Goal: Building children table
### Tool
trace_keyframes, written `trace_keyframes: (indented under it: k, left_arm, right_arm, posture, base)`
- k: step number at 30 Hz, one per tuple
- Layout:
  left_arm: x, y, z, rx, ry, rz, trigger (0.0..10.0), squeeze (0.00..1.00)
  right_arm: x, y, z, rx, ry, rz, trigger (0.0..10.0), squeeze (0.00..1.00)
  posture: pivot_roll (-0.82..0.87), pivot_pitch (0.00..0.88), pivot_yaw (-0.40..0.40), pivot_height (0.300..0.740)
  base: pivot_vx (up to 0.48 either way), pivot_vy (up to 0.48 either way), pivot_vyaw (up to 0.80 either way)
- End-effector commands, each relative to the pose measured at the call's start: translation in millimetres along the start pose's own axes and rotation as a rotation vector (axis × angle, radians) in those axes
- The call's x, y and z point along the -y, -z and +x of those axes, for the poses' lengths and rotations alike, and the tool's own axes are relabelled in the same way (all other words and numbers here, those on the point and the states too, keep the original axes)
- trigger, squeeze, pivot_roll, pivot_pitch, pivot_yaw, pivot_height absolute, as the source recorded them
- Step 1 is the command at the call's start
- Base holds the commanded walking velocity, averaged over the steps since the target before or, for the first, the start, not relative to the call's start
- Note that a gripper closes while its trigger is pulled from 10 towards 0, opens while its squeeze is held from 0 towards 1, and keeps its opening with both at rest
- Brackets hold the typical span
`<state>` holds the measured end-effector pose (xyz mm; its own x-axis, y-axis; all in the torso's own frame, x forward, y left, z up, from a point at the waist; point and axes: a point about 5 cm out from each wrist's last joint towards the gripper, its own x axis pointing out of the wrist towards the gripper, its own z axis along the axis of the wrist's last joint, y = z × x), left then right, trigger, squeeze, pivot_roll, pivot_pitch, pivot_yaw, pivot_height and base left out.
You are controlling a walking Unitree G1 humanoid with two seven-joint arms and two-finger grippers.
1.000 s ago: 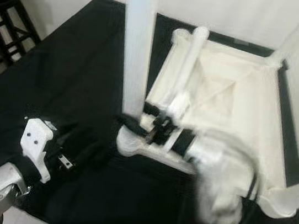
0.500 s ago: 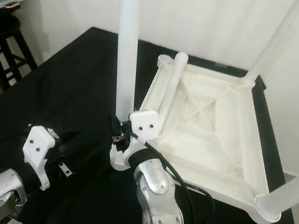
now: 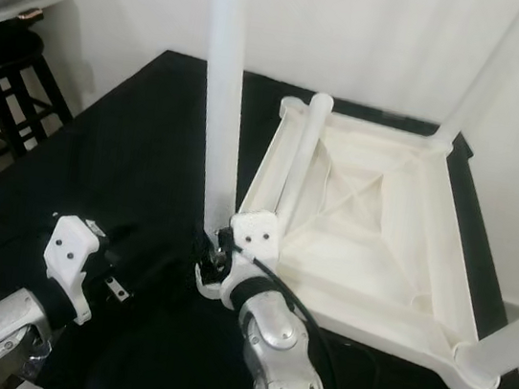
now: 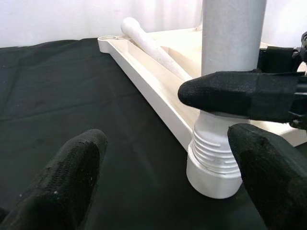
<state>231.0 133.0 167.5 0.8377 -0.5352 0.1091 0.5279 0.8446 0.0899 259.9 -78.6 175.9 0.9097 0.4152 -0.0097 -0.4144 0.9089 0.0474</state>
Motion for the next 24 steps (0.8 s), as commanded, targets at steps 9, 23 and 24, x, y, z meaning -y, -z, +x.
trace_keyframes:
  k: [9,23,24]
  left_arm:
    - [0.0,8,8.2,0.008,-0.008,0.008,10.0,0.0]
    - [-1.1,12,13.0,0.019,-0.011,0.019,10.0,0.0]
    - [-5.0,11,13.0,0.027,-0.028,-0.009,10.0,0.0]
  right_arm:
    - [40.4,-60,1.8,0.083,-0.807,-0.155,10.0,0.0]
    - [73.1,-77,35.3,0.022,-1.02,-0.07,10.0,0.0]
    - [70.5,-74,38.5,0.018,-1.017,-0.094,4.2,0.0]
  posture:
    - [-0.01,0.09,-0.029,0.74]
    - [0.01,0.072,-0.039,0.74]
    - [0.02,0.069,-0.035,0.74]
  base:
    - [0.0,0.0,0.0]
    - [0.0,0.0,0.0]
    - [0.0,0.0,0.0]
